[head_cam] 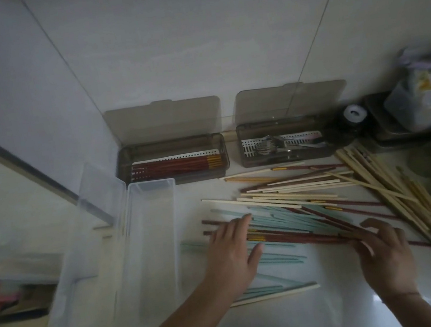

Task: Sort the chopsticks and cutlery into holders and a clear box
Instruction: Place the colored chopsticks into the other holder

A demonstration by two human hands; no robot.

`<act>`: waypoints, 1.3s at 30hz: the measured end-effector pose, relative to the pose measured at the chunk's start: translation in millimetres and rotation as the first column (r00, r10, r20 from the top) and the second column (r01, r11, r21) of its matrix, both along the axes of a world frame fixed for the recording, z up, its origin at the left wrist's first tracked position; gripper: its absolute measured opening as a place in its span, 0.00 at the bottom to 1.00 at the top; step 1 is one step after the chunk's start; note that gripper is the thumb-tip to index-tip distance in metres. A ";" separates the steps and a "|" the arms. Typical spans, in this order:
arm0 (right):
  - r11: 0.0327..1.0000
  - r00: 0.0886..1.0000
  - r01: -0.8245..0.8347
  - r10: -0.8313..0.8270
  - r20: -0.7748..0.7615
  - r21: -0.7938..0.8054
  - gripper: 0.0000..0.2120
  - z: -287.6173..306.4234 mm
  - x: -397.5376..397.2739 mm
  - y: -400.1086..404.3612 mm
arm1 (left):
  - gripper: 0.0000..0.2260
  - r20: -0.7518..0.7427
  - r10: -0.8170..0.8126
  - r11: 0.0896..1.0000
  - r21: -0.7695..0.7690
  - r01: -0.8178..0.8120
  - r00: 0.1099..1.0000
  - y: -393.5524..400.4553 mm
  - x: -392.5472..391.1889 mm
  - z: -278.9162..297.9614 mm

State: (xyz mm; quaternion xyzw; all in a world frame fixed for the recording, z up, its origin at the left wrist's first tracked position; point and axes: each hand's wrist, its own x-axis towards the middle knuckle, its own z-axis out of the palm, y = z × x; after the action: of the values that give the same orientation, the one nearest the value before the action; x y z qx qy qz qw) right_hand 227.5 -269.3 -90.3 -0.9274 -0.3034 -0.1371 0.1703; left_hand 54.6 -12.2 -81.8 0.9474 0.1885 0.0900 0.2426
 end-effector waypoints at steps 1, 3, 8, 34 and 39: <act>1.000 1.000 -0.015 0.015 -0.004 0.022 0.17 3.3 -0.2 7.4 | 0.25 0.024 -0.023 1.000 -0.001 0.023 0.999 -1.9 3.7 6.5; 0.995 0.998 -0.055 0.056 -0.004 0.084 0.16 12.2 -1.2 26.5 | 0.21 0.069 -0.089 0.989 0.123 0.080 0.994 -2.9 10.8 18.7; 0.964 0.994 -0.098 0.083 0.071 0.246 0.13 51.4 -5.0 79.4 | 0.11 0.031 -0.190 0.972 0.147 0.183 0.981 10.7 18.4 28.0; 0.900 0.955 -0.279 0.226 -0.190 -0.334 0.12 71.4 7.6 326.3 | 0.13 -0.064 0.083 0.884 -0.457 -0.103 0.995 37.0 8.4 10.0; 0.886 0.916 -0.378 0.317 -0.247 -0.267 0.12 58.5 10.9 350.0 | 0.13 -0.056 0.026 0.912 -0.407 -0.047 0.998 31.3 0.6 0.4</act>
State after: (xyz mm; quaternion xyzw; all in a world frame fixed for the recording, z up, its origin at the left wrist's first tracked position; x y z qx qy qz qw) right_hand 238.3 80.7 -31.9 -0.8817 -0.4646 0.0371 0.0738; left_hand 55.2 19.1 -81.4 0.8742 0.2267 0.0298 0.4284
